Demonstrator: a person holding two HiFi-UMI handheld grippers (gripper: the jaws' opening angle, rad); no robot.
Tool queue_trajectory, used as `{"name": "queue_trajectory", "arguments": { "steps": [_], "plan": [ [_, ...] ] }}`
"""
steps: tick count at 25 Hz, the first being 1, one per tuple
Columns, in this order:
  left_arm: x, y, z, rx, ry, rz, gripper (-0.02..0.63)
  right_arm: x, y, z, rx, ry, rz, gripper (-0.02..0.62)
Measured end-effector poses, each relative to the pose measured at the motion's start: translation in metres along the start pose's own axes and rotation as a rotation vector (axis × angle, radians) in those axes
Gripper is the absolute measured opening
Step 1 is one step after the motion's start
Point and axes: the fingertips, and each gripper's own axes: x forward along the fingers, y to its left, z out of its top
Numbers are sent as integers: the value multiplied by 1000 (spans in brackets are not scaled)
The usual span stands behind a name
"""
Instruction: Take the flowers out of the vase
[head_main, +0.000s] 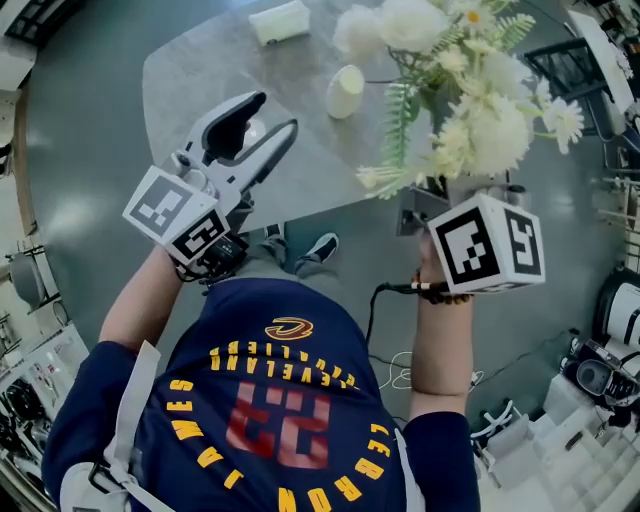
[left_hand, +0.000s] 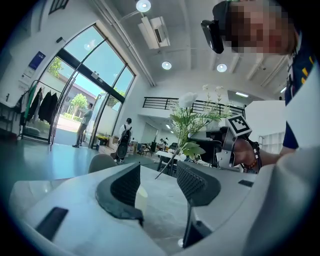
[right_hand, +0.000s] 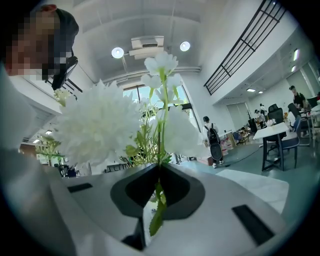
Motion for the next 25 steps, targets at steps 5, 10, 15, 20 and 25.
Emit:
{"name": "queue_trajectory", "arguments": {
  "steps": [5,10,15,20,25],
  "plan": [
    [2,2,-3,2,4,4,225,2,-2,2,-2,-21,19,23],
    [3,3,-5,-1,4,2,225,4,-1,3,-2,-32,35,23],
    [6,3,-4,-7,9,-2,225,5,-2,5,0,-27,28,23],
    [3,3,-9,-7,10,-4,225,3,1,1,1,-25,33,23],
    [5,4,-8,-7,11,-7,226,4,-3,2,1,-21,11,23]
  ]
}}
